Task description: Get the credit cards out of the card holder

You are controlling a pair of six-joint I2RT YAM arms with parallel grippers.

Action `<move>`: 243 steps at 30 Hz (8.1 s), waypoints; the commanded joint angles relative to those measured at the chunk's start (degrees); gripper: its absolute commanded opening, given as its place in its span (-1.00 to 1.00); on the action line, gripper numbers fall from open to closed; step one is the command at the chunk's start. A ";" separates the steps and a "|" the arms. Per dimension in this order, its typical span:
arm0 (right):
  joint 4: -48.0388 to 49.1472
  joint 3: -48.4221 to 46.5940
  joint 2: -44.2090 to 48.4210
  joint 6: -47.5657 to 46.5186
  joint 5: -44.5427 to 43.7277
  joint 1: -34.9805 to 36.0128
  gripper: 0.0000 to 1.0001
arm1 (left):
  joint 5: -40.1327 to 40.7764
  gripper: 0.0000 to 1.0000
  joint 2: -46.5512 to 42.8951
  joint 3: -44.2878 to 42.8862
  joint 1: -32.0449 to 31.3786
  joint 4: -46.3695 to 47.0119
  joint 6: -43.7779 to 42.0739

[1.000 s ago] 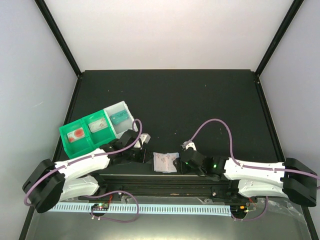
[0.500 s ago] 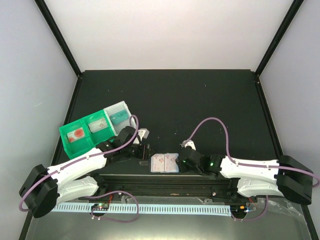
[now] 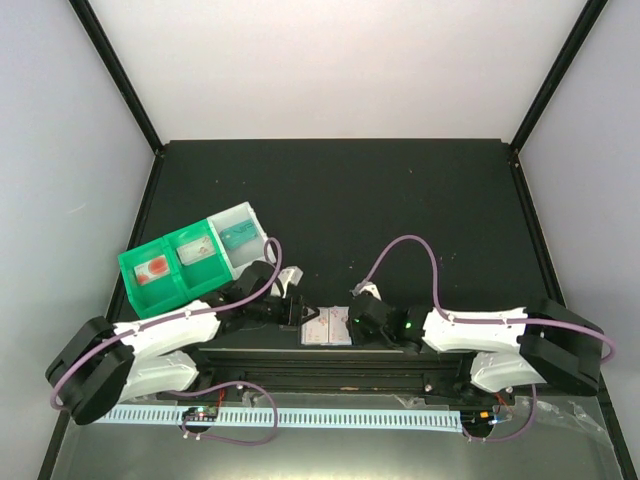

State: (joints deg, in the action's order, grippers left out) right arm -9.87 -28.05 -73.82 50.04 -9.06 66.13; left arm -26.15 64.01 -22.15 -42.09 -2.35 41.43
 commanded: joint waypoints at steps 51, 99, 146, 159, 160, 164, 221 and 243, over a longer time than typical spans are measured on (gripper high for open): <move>3.47 3.27 -3.77 5.77 2.77 -0.22 -0.72 | -2.69 -0.97 17.39 2.48 -5.16 23.98 6.58; 4.90 3.73 -5.61 6.87 2.11 -0.27 -0.73 | -1.02 -0.97 12.13 1.39 -3.18 15.65 4.71; -18.83 -20.26 24.27 -30.04 25.58 -0.39 -0.24 | -24.58 -0.97 -26.33 -6.22 -2.17 -11.31 -13.31; -13.87 -18.49 22.11 -30.78 32.61 -0.39 -0.97 | -24.09 -0.95 -26.51 -5.96 -2.13 -10.68 -13.15; -13.19 -18.09 22.41 -30.68 32.98 -0.43 -0.98 | -21.98 -0.86 -26.67 -6.54 -2.12 -12.11 -13.19; -10.99 -17.29 23.21 -28.36 30.92 -0.43 -0.98 | -11.95 -0.23 -28.61 -8.32 -2.12 -16.51 -11.72; 27.79 1.38 25.68 3.75 8.58 -0.40 0.72 | 13.96 -0.97 -39.31 -13.14 -1.89 -18.04 -2.28; 12.93 3.83 37.12 -2.81 6.88 -0.34 1.00 | -3.80 -0.97 -15.11 -33.76 35.22 -44.02 -19.81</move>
State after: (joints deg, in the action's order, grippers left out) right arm 7.57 -24.60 -38.72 50.43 -0.21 65.76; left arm -27.27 45.74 -51.24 -12.08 -38.85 27.81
